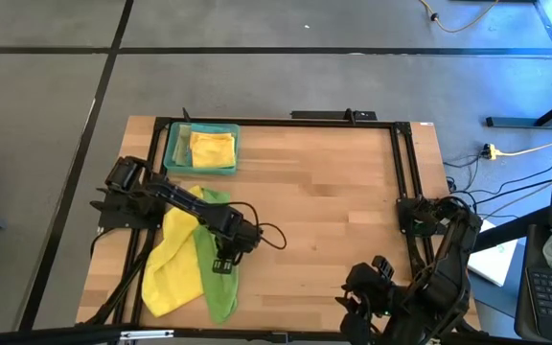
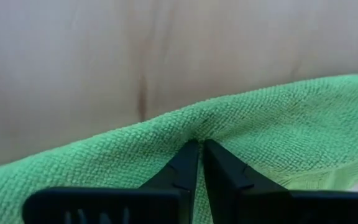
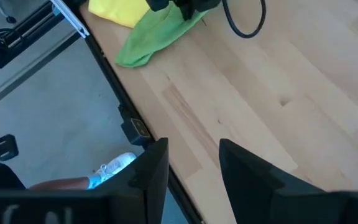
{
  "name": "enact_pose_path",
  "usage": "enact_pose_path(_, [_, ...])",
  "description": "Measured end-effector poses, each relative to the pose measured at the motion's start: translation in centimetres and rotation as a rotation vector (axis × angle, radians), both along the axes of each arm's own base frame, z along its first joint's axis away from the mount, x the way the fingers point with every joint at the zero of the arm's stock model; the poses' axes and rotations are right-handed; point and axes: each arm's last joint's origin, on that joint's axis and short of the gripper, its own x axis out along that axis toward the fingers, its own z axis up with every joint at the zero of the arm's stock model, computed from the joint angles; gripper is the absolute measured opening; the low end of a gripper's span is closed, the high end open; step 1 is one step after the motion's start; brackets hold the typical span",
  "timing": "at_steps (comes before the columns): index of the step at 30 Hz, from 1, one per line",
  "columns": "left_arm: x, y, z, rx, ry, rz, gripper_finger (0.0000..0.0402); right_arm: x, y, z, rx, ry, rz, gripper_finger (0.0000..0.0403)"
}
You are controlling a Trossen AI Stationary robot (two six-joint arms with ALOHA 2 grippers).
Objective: Fold microfiber towels
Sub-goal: Fold the green microfiber cloth
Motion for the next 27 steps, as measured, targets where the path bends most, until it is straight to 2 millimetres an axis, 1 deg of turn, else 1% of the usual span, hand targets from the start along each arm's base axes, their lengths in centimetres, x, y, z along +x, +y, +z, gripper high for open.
enact_pose_path(3, [2.2,0.1,0.6,-0.029,-0.173,0.021,0.0018,0.0,0.0,0.0,-0.01,0.002,0.014,0.0145])
enact_pose_path(8, [5.2,0.8,2.2,0.014,-0.439,0.081,0.0007,0.1,-0.1,0.0,-0.015,0.003,0.017,0.0145])
enact_pose_path(11, [5.9,1.5,2.5,0.025,-0.509,0.104,0.0002,0.2,-0.2,0.0,-0.015,0.003,0.013,0.0145])
enact_pose_path(14, [6.4,2.8,2.7,0.048,-0.541,0.139,0.0001,0.6,-0.4,-0.2,-0.021,0.006,0.003,0.0145])
enact_pose_path(16, [6.4,3.8,2.6,0.055,-0.525,0.165,0.0002,1.1,-0.7,-0.8,-0.042,0.024,-0.012,0.0145])
enact_pose_path(18, [6.0,4.9,3.2,0.039,-0.5,0.192,0.0005,1.7,-1.1,-1.7,-0.073,0.049,-0.028,0.0145])
enact_pose_path(20, [5.6,5.7,4.7,0.016,-0.51,0.224,0.0006,2.4,-1.6,-2.7,-0.105,0.075,-0.047,0.0145])
enact_pose_path(23, [4.6,6.6,6.9,0.029,-0.533,0.224,0.0002,3.5,-2.7,-4.2,-0.199,0.132,-0.017,0.0145])
enact_pose_path(27, [2.6,7.4,10.0,0.085,-0.557,0.215,0.0003,5.6,-4.6,-6.4,-0.321,0.217,0.053,0.0145])
